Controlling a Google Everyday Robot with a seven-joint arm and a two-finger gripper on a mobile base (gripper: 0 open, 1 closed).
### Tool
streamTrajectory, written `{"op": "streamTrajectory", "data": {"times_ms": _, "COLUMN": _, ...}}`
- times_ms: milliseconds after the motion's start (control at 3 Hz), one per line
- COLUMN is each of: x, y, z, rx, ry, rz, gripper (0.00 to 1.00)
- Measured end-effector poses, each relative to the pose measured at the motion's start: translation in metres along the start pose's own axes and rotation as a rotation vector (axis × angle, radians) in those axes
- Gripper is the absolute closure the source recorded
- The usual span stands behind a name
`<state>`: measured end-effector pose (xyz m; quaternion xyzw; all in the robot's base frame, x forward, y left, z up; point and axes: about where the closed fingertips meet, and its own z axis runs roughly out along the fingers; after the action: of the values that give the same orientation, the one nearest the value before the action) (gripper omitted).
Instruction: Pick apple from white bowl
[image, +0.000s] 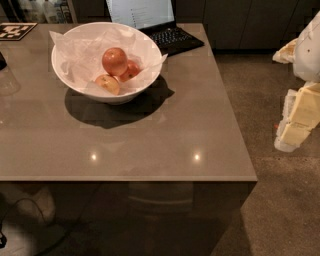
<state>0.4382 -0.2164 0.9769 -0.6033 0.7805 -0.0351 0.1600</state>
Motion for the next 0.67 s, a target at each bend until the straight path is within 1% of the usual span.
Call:
{"op": "streamTrajectory", "data": {"times_ms": 333, "x": 0.0, "y": 0.0, "z": 0.0, "rx": 0.001, "ry": 0.0, "rz": 0.0, "gripper": 0.0}}
{"op": "streamTrajectory", "data": {"times_ms": 667, "x": -0.045, "y": -0.022, "z": -0.005, "rx": 0.006, "ry": -0.005, "rz": -0.017, "gripper": 0.0}}
